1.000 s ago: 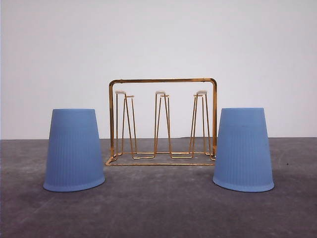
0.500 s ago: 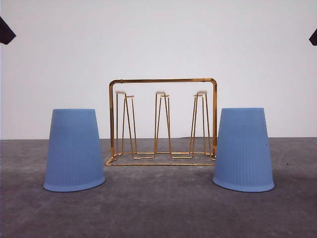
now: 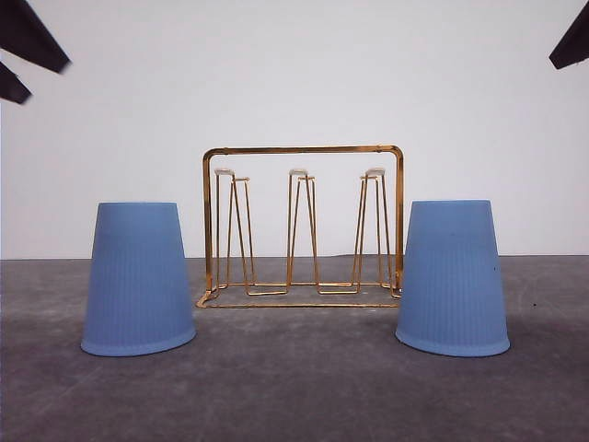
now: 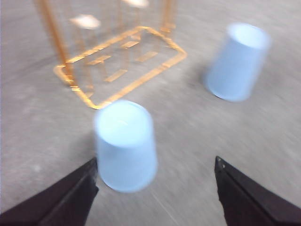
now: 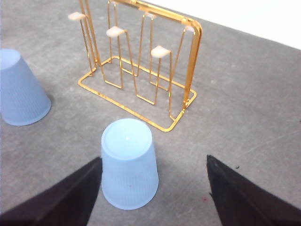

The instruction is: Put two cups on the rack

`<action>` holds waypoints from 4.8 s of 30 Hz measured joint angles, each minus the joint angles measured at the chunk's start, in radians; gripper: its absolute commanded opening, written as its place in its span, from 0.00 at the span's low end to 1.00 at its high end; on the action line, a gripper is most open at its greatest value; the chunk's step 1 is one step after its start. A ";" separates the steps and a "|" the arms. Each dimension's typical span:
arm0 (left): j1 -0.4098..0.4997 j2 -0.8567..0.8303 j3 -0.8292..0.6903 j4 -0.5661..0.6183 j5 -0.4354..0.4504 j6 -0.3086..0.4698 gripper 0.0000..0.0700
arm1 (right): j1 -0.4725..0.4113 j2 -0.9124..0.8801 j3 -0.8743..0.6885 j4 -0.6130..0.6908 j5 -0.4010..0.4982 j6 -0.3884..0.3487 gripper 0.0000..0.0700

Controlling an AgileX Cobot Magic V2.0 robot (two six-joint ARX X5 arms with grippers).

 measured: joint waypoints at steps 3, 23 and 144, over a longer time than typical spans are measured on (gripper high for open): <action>0.000 0.083 0.000 0.082 -0.003 -0.028 0.76 | 0.000 0.000 0.000 0.000 0.000 0.000 0.64; -0.044 0.584 0.000 0.402 -0.032 -0.045 0.80 | 0.000 0.000 0.000 0.000 0.026 0.000 0.64; -0.030 -0.026 0.021 -0.264 -0.137 -0.412 0.61 | 0.123 0.727 0.063 0.259 -0.072 0.150 0.46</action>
